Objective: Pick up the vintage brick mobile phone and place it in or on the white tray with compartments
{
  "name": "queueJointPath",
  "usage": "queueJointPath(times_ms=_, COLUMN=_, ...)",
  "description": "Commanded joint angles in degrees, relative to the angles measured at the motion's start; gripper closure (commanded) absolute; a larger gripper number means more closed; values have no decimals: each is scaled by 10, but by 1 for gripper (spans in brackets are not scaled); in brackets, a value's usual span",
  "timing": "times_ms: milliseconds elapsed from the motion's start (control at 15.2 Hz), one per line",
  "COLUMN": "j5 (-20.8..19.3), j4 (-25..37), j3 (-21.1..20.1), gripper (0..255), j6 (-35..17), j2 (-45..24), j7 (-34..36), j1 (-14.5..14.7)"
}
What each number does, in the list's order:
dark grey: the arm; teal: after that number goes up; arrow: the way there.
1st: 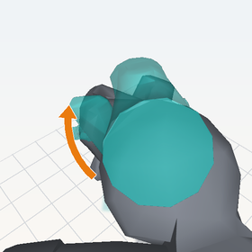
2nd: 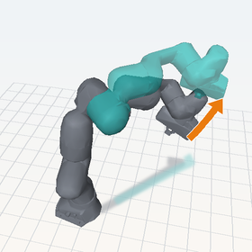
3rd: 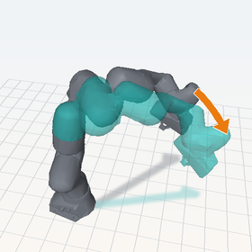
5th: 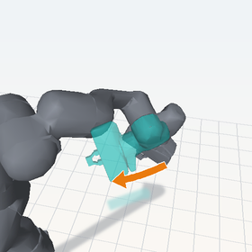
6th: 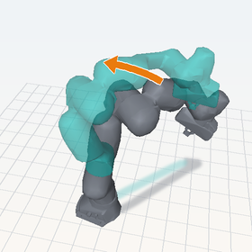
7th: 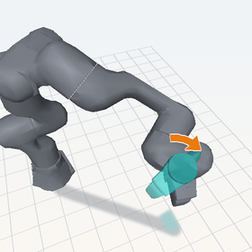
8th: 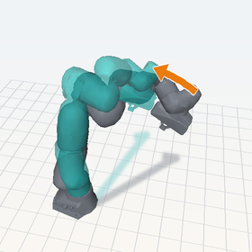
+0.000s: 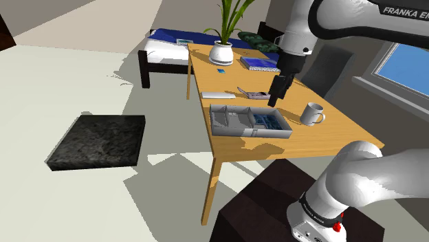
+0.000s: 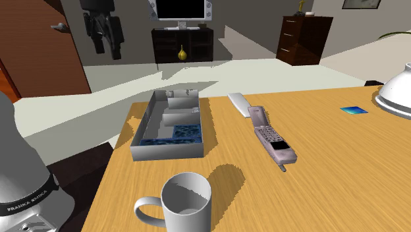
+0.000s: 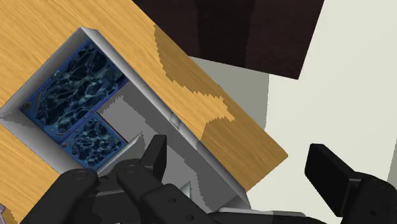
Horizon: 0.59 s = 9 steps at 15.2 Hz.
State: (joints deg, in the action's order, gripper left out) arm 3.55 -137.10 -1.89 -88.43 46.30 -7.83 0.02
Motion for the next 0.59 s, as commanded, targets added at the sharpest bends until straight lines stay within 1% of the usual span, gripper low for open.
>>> queueJointPath(times_ms=0, j5=0, j4=0, j3=0, gripper=0, j6=0, j2=0, j7=0, j1=0)
queueJointPath(times_ms=264, j5=-41, j4=-13, j3=51, gripper=0, j6=-37, j2=-25, j7=-82, j1=-7)
queueJointPath(times_ms=528, j5=-76, j4=-11, j3=102, gripper=0, j6=-79, j2=-65, j7=-162, j1=-13)
